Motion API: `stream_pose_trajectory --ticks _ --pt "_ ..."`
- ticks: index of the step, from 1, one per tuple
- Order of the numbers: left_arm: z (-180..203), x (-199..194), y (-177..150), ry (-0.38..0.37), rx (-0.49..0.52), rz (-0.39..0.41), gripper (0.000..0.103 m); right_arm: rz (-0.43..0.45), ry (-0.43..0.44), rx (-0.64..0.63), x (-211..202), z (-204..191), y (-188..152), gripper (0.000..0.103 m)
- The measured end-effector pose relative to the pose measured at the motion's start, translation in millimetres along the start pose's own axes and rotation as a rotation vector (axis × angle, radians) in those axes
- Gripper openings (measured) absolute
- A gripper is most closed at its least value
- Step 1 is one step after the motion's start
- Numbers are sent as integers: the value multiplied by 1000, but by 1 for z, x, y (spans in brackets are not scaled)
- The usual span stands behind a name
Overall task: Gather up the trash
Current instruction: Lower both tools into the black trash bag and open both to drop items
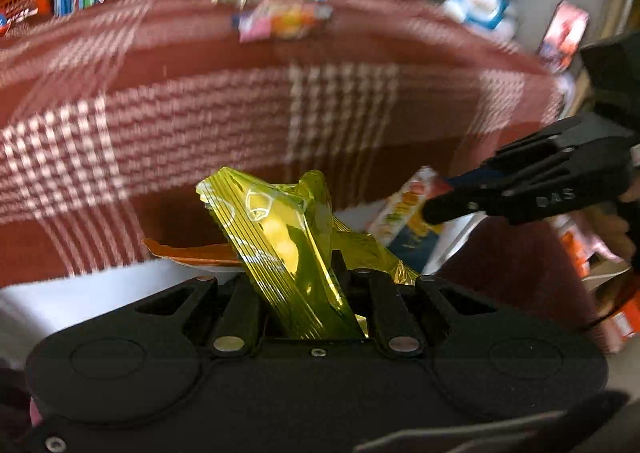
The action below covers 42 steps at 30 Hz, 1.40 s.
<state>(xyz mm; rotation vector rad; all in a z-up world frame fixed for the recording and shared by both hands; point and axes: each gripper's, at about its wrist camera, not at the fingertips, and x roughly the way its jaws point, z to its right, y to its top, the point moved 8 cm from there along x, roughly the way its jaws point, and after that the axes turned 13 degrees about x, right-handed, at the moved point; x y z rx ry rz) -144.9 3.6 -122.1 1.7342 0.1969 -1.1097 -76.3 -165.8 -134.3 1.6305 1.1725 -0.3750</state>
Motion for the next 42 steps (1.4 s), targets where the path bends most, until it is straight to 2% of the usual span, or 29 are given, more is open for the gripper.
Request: stream_pose_trajectory --ticks 3,6,8,13,19,23,25,27,28,29,34,39,42 --pt "-1 27 -10 42 -5 -82 12 -48 -21 11 19 9 -12 31" --pt "2 50 -19 50 -15 -159 12 -89 -39 15 35 15 -20 31" --pt "4 68 -30 50 -25 -269 12 -114 -48 16 44 19 -26 31" --pt "6 97 -47 73 -47 -347 12 -157 -74 25 64 28 -38 31" --pt "7 105 -53 73 -38 -351 13 -175 -78 50 73 33 -43 31" --pt "10 102 -49 72 -43 -347 19 -175 -72 62 77 31 -43 33" --pt "9 99 -46 78 -41 -346 36 -173 -72 64 76 29 -44 37" --pt "6 91 -41 99 -31 -339 70 -170 -72 71 75 32 -43 45" --pt "6 90 -39 120 -19 -332 77 -169 -75 78 74 33 -42 54" --pt "5 89 -38 144 -3 -329 86 -169 -73 87 74 34 -42 59" --pt "3 76 -27 211 50 -301 87 -155 -63 108 68 38 -40 64" --pt "-1 56 -9 206 34 -241 88 -97 -51 95 50 36 -28 66" --pt "-3 36 9 213 47 -176 91 -37 -34 59 32 27 -16 68"
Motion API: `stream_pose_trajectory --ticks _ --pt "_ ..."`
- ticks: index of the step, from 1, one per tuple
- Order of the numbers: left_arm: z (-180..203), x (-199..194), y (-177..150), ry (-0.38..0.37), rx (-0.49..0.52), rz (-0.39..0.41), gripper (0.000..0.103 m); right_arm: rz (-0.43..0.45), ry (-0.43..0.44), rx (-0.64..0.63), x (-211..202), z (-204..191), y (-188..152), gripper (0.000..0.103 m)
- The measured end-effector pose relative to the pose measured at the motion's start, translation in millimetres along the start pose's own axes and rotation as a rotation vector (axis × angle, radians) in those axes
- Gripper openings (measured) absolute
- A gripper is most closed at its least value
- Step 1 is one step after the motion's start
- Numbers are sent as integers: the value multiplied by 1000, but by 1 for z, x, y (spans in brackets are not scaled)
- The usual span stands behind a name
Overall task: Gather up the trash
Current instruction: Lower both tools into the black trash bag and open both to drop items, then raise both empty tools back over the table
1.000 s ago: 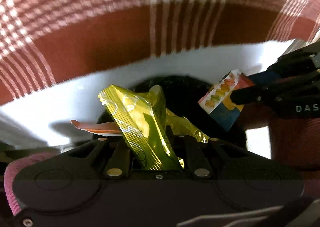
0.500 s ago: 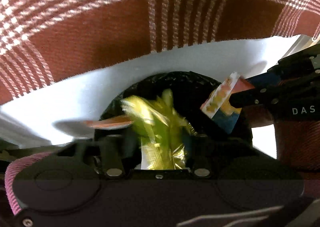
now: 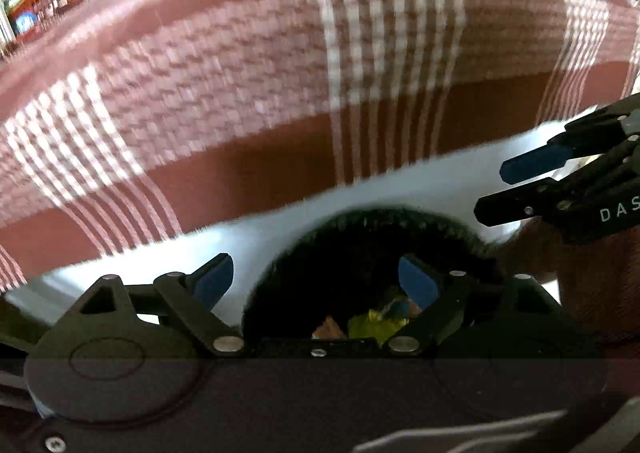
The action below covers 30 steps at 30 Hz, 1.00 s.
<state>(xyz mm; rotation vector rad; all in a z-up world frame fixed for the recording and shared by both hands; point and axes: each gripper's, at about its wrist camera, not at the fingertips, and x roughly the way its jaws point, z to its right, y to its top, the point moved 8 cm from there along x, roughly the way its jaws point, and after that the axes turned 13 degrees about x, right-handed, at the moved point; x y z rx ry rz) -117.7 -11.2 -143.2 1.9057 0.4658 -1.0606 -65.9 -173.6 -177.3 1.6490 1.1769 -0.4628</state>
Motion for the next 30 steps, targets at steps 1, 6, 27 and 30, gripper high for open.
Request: stream_pose_trajectory --ticks 1,6,27,30 --pt "-3 -8 5 8 6 26 92 22 6 -14 -7 -3 5 68" --pt "-23 -44 27 54 15 147 95 147 31 -85 -45 -20 31 71" --pt "-65 -27 165 120 -205 430 103 456 -83 -1 -99 24 218 84" --pt "-59 -11 178 120 -209 427 103 471 -119 -16 -89 28 246 84"
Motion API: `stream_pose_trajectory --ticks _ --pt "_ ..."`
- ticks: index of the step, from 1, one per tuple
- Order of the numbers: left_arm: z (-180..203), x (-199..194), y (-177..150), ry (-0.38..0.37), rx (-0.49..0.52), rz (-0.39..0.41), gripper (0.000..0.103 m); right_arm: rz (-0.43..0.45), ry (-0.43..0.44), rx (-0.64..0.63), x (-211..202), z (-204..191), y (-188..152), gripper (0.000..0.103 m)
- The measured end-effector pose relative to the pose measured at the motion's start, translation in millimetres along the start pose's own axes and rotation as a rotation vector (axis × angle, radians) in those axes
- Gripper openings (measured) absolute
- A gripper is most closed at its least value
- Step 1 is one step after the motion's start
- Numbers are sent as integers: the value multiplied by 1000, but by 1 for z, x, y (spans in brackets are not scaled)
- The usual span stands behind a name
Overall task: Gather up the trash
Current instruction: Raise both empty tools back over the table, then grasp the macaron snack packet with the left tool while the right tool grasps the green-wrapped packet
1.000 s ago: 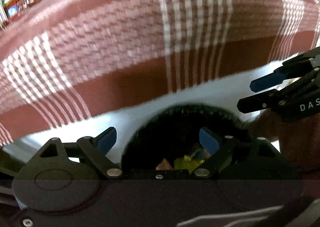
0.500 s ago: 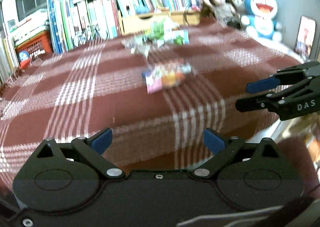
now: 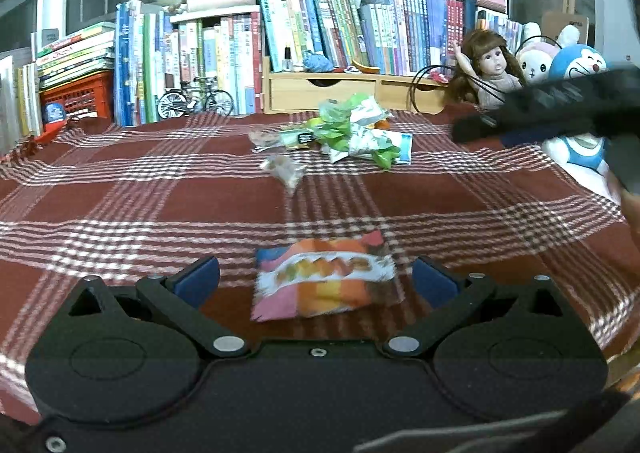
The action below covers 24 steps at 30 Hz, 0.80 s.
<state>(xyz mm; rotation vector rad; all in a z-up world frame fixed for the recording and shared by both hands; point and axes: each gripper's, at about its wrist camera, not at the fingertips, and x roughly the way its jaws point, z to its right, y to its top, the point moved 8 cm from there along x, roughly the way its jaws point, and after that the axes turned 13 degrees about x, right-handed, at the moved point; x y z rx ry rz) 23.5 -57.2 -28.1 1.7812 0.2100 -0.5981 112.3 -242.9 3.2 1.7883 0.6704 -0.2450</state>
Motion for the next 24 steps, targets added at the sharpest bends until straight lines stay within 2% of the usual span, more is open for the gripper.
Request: stream_pose_trajectory --ticks 3,6,10,13,17,19,20,22,23,24 --pt "8 16 2 0 15 3 103 2 -32 -76 25 -4 16 85" --pt "8 27 0 56 29 18 102 -3 -80 -231 51 -11 24 85" --pt "8 33 -2 33 8 72 102 -49 -41 -259 75 -17 29 85" --pt "6 40 -5 25 -10 56 100 -63 -48 -301 92 -22 30 84" --pt "-3 48 -11 -8 -87 22 93 -98 -49 -310 114 -24 25 83" --pt "-4 48 -11 -12 -92 30 88 -104 -44 -307 122 -24 23 81" --pt "-5 48 -11 -6 -88 32 78 -106 -40 -302 125 -24 23 80" --pt "-6 46 -11 1 -74 38 72 -111 -36 -288 133 -23 21 77" --pt "-6 45 -10 -6 -75 44 66 -113 -38 -283 137 -23 21 74" --pt "-7 44 -9 -11 -83 54 56 -119 -39 -275 141 -22 19 72"
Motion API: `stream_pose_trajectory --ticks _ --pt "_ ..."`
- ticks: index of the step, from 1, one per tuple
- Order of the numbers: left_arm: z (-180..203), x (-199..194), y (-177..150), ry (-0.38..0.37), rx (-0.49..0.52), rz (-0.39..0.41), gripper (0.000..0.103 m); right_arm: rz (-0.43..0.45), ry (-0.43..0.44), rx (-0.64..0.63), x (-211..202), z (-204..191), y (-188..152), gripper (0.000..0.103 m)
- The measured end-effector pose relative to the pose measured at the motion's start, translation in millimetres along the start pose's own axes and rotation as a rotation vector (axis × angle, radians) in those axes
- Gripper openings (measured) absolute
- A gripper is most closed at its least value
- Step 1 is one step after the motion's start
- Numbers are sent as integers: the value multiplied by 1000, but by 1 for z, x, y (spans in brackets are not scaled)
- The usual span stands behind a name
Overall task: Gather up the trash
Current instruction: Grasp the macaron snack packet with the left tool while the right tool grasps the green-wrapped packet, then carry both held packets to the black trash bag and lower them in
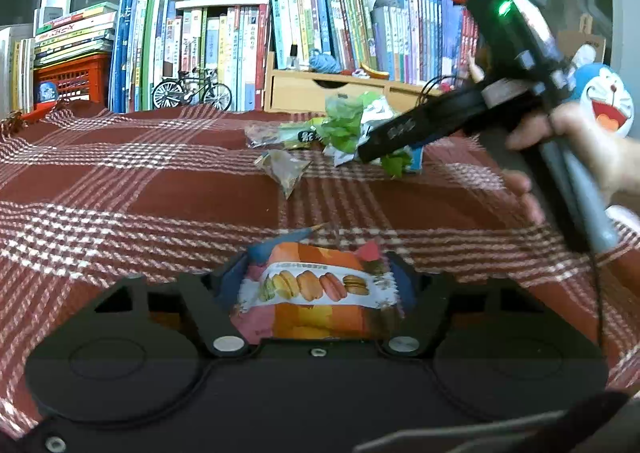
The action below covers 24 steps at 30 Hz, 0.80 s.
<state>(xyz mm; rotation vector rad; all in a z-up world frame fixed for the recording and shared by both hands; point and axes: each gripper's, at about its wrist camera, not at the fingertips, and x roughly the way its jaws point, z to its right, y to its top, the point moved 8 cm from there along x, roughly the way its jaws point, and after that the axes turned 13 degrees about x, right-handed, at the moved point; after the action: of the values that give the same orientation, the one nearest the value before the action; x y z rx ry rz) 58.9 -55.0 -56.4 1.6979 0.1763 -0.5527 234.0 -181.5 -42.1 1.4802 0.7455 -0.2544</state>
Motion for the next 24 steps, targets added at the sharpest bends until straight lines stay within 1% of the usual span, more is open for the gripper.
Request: stream_pose_trajectory --ticks 1,3,4,6,8,11,12,14,16,19,20,21,24 --pt "0 -1 1 -2 -3 4 52 -5 -2 8 4 0 -1 70" --pt "-1 -1 3 -2 -9 -3 45 -4 -20 19 10 2 -2 52" --pt "-2 -2 4 2 -16 -3 44 -1 -39 22 11 3 -2 49" --pt "-3 -2 6 5 -18 -5 41 8 -37 42 9 6 -2 45" --pt "-5 -5 7 15 -21 -1 36 20 -33 72 3 10 -2 44" --pt "-8 -8 11 29 -21 5 33 44 -33 114 -9 15 -2 42" --pt "-9 -10 13 33 -21 8 31 49 -27 131 -14 16 -2 34" --pt "-10 -12 15 41 -16 9 31 55 -26 158 -24 18 -5 34" --pt "-12 -14 17 44 -16 7 25 60 -11 171 -34 16 -10 34" --pt "-14 -18 19 48 -18 6 25 65 -6 183 -49 13 -18 33" --pt "-15 -20 20 52 -15 8 22 67 -4 189 -54 13 -20 33" --pt "-16 -22 20 55 -12 13 22 70 0 194 -59 12 -22 33" --pt "-18 -29 22 61 -6 23 22 75 9 220 -74 10 -28 32"
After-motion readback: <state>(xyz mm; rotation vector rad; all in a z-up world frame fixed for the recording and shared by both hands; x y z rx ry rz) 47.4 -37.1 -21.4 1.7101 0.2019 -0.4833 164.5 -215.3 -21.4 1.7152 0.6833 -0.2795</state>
